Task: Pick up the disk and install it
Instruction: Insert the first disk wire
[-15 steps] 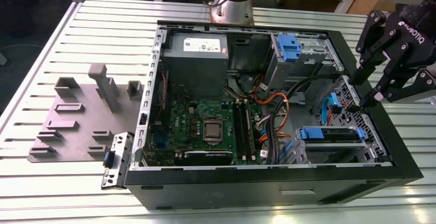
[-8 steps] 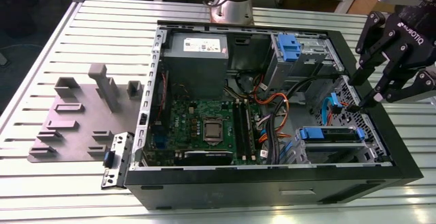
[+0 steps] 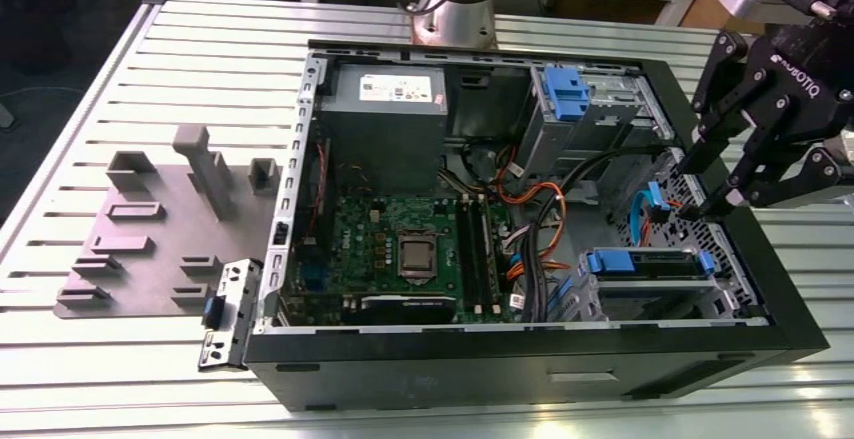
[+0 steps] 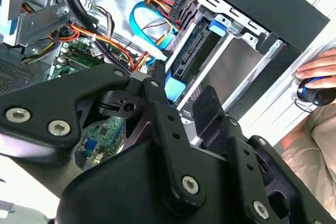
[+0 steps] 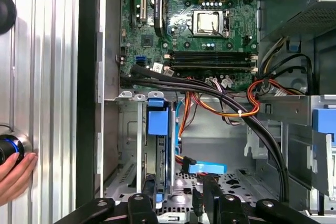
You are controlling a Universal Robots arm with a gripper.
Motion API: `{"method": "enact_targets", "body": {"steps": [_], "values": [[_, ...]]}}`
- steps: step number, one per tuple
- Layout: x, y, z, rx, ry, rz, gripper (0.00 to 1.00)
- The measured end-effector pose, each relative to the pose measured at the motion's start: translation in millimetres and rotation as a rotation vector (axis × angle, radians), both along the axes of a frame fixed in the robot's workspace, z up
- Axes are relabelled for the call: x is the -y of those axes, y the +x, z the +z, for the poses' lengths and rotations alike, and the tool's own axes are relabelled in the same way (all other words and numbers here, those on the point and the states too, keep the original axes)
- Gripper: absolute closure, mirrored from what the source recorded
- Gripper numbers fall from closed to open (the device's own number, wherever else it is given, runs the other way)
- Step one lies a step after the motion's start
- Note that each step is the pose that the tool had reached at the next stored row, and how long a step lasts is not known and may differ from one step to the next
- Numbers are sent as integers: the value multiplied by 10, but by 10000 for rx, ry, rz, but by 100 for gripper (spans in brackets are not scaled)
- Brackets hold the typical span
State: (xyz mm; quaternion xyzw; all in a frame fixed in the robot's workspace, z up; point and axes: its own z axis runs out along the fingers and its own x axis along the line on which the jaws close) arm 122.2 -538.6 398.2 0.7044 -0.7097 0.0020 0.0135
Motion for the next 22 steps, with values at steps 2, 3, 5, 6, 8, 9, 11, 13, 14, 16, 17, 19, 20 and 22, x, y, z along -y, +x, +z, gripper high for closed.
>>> {"method": "enact_targets", "body": {"steps": [2,3,5,6,8,9,11,13,14,16,17,19,20,22], "values": [[0,0,-20,0,-6,0,52],[0,0,-32,0,-7,0,52],[0,0,-58,0,-17,0,52],[0,0,-70,0,-21,0,52],[0,0,-98,0,-27,0,52],[0,0,-113,0,-30,0,52],[0,0,-144,-1,-35,0,52],[0,0,-165,0,-45,0,52],[0,0,-175,0,-44,0,52],[0,0,-191,0,-45,0,52],[0,0,-197,0,-46,0,52],[0,0,-207,0,-46,0,52],[0,0,-213,0,-48,0,52],[0,0,-230,0,-52,0,52]]}}
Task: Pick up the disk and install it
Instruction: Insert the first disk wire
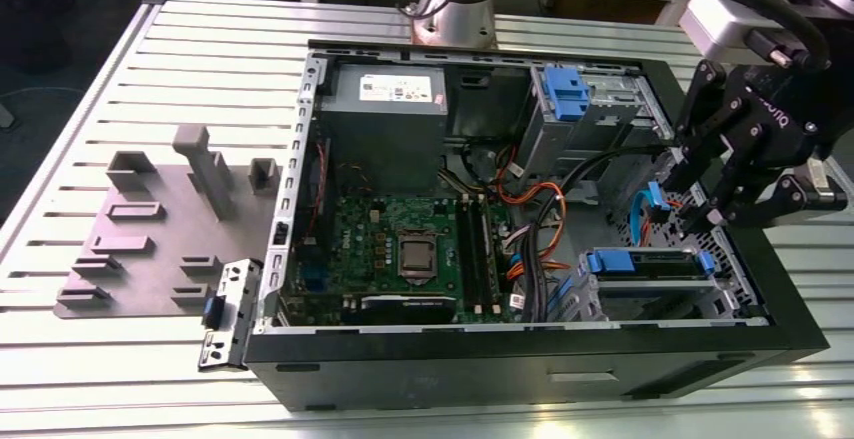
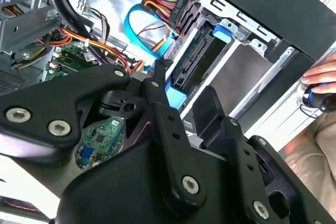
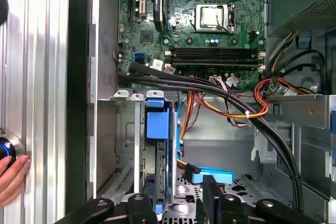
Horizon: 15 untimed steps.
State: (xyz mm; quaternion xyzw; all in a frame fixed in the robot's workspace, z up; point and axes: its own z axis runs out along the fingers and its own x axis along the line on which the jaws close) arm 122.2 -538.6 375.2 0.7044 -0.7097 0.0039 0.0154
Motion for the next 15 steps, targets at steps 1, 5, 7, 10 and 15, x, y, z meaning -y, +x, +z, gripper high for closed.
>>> {"method": "enact_targets", "body": {"steps": [1,5,7,10,15], "values": [[0,0,-9,0,-1,0,52],[0,0,-51,0,-7,0,52],[0,0,-67,0,-10,0,52],[0,-1,-85,0,-8,0,52],[0,-7,-95,0,-11,0,52]]}}
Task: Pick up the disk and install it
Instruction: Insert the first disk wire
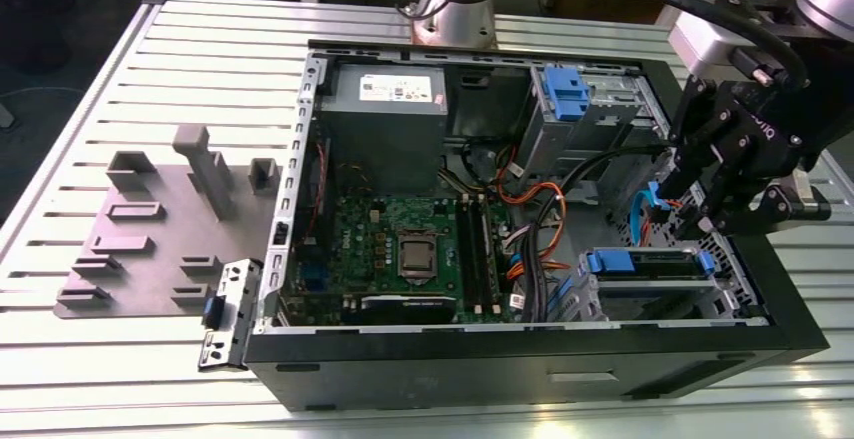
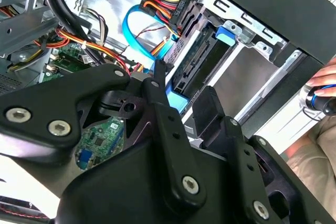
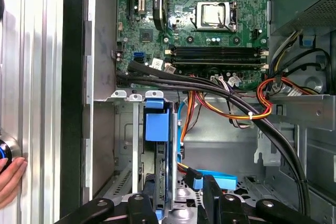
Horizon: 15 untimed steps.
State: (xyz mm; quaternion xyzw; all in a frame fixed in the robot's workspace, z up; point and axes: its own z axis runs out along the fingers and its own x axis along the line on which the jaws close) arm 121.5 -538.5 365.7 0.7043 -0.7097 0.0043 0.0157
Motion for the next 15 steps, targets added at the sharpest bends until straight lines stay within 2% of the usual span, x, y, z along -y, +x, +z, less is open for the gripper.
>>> {"method": "enact_targets", "body": {"steps": [8,15], "values": [[-12,-8,-11,0,3,0,52],[-21,-14,-87,0,-8,0,52]]}}
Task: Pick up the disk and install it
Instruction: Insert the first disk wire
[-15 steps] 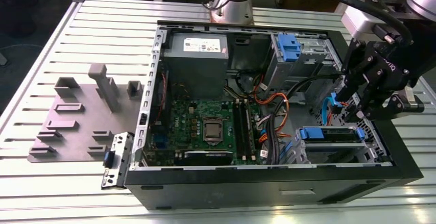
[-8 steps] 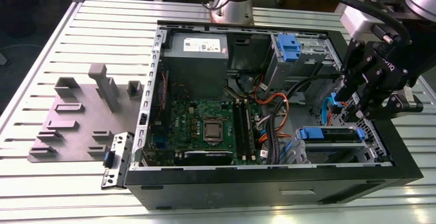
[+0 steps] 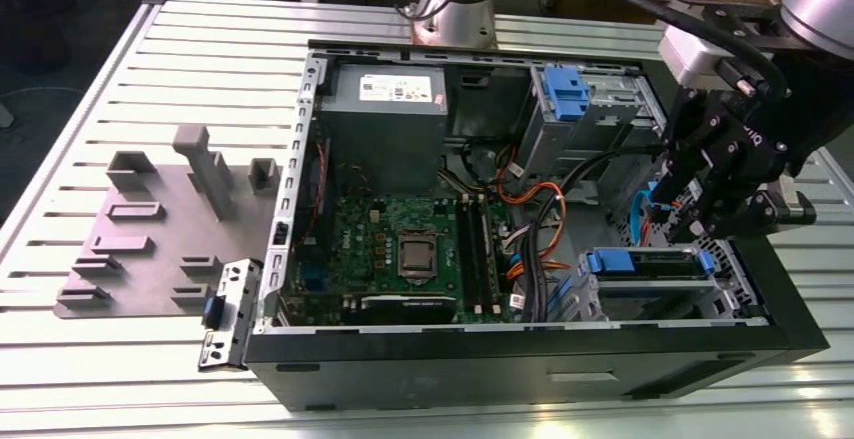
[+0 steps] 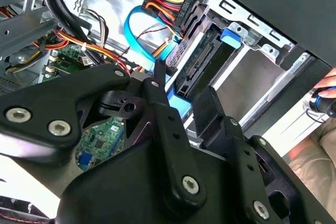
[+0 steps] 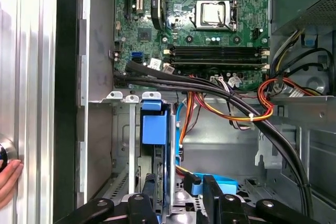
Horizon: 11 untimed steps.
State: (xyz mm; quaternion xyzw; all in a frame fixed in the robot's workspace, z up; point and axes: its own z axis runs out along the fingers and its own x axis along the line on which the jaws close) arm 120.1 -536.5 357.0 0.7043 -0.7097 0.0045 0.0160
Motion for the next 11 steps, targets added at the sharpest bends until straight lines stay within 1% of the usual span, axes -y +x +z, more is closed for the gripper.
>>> {"method": "enact_targets", "body": {"steps": [6,11], "values": [[0,0,-46,0,0,0,52],[0,0,-58,0,-2,0,52]]}}
